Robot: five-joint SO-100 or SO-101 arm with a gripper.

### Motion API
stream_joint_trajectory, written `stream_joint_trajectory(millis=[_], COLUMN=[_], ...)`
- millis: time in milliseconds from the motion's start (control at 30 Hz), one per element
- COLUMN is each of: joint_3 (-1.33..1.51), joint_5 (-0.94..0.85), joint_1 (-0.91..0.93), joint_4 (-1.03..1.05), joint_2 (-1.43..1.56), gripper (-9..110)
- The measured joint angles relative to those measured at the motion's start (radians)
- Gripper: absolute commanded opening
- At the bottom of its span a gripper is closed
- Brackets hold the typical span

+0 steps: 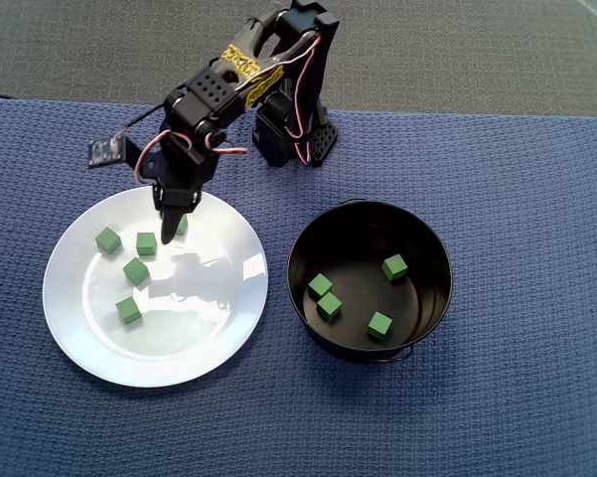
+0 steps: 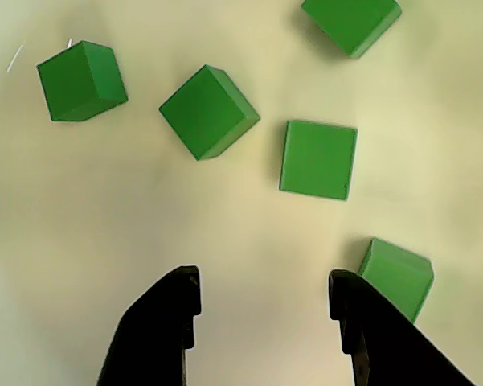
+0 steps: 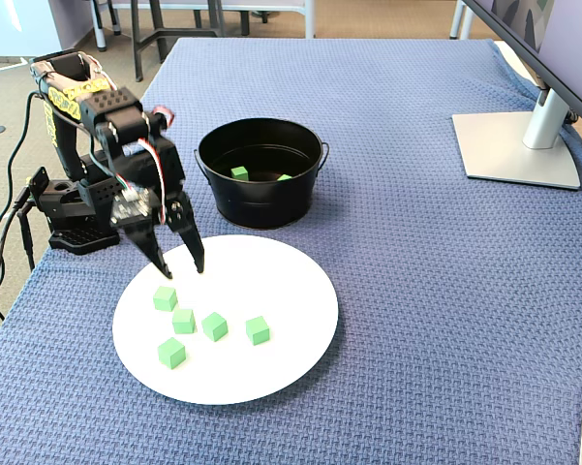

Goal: Pick up the green cubes from the white plate and place them in the black recipient

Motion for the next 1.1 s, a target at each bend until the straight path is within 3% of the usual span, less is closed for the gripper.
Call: stream_joint_trajectory(millis=[167, 533, 1100], joint_3=[0.037, 0.037, 0.023], joint_5=[-0.098, -0.035, -0.095], joint_1=[0.023, -0.006, 0.084], joint_4=[-0.086, 0.115, 0.115], joint_2=[-0.057, -0.057, -0.124], gripper=[20, 19, 18])
